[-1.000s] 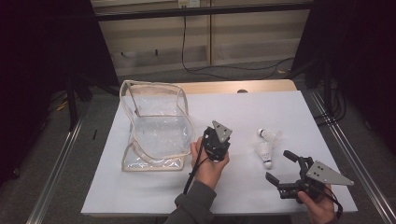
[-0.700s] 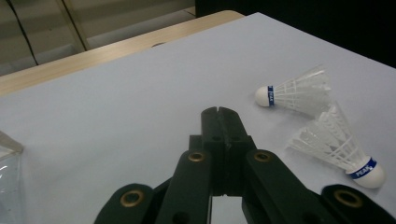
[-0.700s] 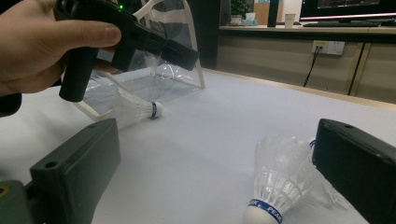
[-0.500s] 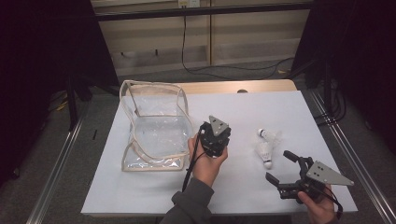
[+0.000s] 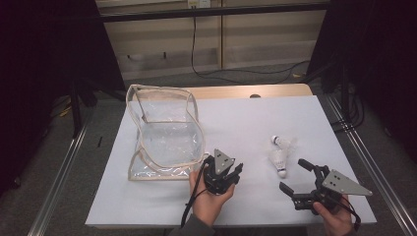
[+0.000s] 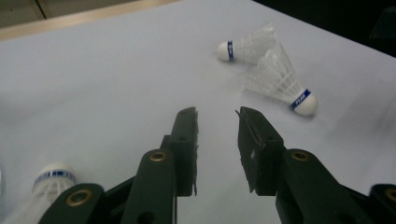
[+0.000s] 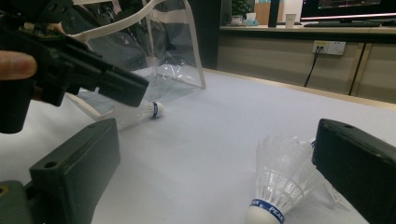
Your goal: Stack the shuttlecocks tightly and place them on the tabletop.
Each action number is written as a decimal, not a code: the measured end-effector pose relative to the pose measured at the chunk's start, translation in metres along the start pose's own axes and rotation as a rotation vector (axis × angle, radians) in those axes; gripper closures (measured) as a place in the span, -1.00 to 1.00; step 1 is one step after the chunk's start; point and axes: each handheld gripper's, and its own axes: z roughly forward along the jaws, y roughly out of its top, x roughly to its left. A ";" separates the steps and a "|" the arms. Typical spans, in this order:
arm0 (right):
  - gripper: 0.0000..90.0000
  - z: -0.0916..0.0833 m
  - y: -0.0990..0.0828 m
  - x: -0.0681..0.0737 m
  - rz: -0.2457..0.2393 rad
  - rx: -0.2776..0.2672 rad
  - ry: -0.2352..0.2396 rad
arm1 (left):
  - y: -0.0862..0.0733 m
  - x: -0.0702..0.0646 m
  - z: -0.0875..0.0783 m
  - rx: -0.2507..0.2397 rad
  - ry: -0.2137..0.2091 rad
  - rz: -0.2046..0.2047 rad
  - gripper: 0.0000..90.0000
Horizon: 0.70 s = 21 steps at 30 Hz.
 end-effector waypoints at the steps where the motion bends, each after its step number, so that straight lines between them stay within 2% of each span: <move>1: -0.99 0.000 0.000 0.000 0.001 0.000 0.001 | -0.004 0.002 -0.002 -0.003 0.000 -0.010 0.43; 5: -0.99 0.000 0.000 0.000 0.005 0.000 -0.003 | -0.017 0.010 -0.011 -0.002 0.018 -0.023 0.28; 11: -0.99 0.001 -0.001 0.001 0.002 0.003 0.002 | -0.030 0.016 -0.026 0.009 0.046 -0.039 0.23; 17: -0.99 0.002 0.000 0.002 0.003 0.003 0.001 | -0.040 0.023 -0.032 0.017 0.061 -0.069 0.16; 21: -0.99 0.001 0.000 0.002 0.002 0.000 0.003 | -0.044 0.028 -0.032 0.025 0.094 -0.084 0.15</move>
